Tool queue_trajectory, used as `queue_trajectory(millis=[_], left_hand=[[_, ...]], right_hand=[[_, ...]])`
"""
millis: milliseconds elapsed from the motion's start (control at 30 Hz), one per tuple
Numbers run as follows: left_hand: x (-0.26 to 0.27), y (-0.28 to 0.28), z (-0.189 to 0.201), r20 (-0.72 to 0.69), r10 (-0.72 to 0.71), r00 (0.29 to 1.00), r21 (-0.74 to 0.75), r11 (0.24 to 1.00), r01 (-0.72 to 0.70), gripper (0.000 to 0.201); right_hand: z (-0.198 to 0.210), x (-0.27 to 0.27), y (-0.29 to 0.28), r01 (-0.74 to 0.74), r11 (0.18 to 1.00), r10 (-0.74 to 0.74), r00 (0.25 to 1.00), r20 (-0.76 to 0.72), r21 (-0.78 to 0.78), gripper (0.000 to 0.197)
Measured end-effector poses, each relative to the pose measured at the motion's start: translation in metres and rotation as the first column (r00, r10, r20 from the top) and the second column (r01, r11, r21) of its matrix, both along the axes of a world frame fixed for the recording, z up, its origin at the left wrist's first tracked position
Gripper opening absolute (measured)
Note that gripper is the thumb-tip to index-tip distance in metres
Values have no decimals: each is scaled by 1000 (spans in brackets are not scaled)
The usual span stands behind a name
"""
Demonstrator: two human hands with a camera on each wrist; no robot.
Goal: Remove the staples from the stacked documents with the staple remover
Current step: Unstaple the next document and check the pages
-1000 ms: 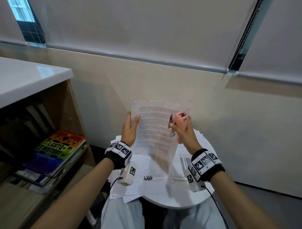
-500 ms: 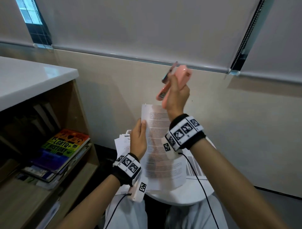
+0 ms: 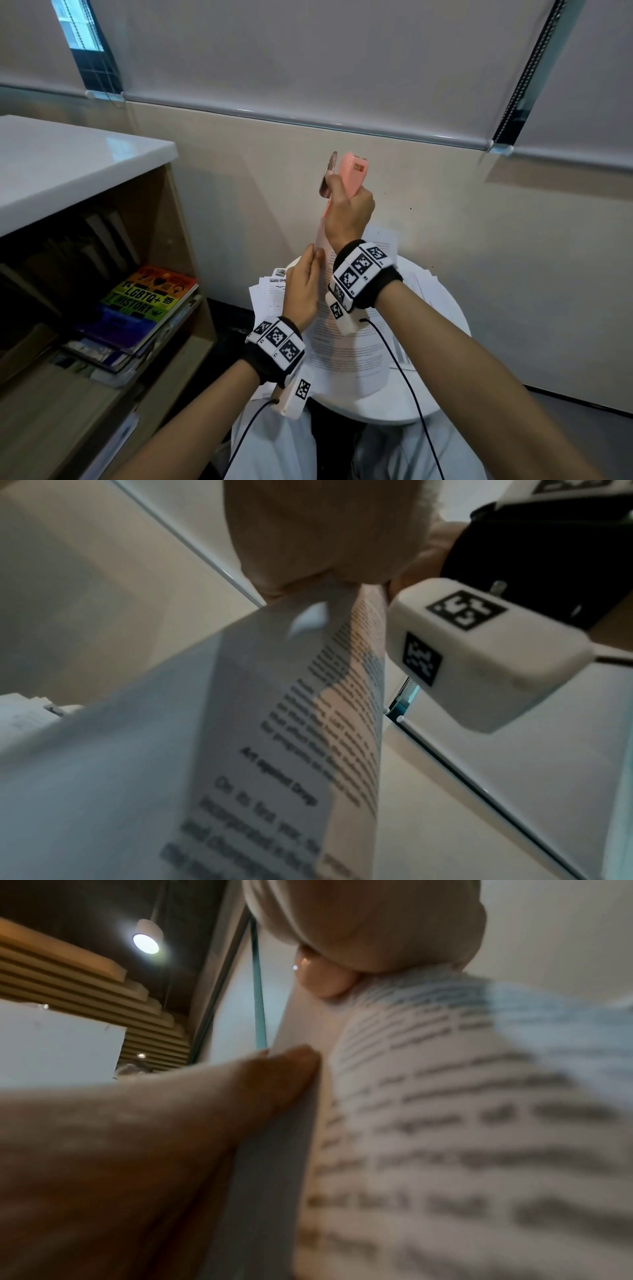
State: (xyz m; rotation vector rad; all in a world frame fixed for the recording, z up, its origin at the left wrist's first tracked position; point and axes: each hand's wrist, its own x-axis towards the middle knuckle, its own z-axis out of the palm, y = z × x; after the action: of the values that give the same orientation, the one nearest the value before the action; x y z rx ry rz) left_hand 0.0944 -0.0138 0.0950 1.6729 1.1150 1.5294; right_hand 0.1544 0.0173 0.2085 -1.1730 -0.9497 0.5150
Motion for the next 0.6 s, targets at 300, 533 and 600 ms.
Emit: queue_trajectory(millis=[300,533,600], left_hand=[[-17,10,2,56,-131,990,-96,986,136,34],[-21,22,13,210,-246,946,-129,952,276,33],[-18,27,13,225,-227,948,-130,957,260,36]], right_hand=[[-1,70,-6,-8,1000,4,989,-149,-28,42],[-90,153,-49,-556,829,517,723,-457,58,50],[-113,156,-62,-673,736,581,684,-442,-73,55]])
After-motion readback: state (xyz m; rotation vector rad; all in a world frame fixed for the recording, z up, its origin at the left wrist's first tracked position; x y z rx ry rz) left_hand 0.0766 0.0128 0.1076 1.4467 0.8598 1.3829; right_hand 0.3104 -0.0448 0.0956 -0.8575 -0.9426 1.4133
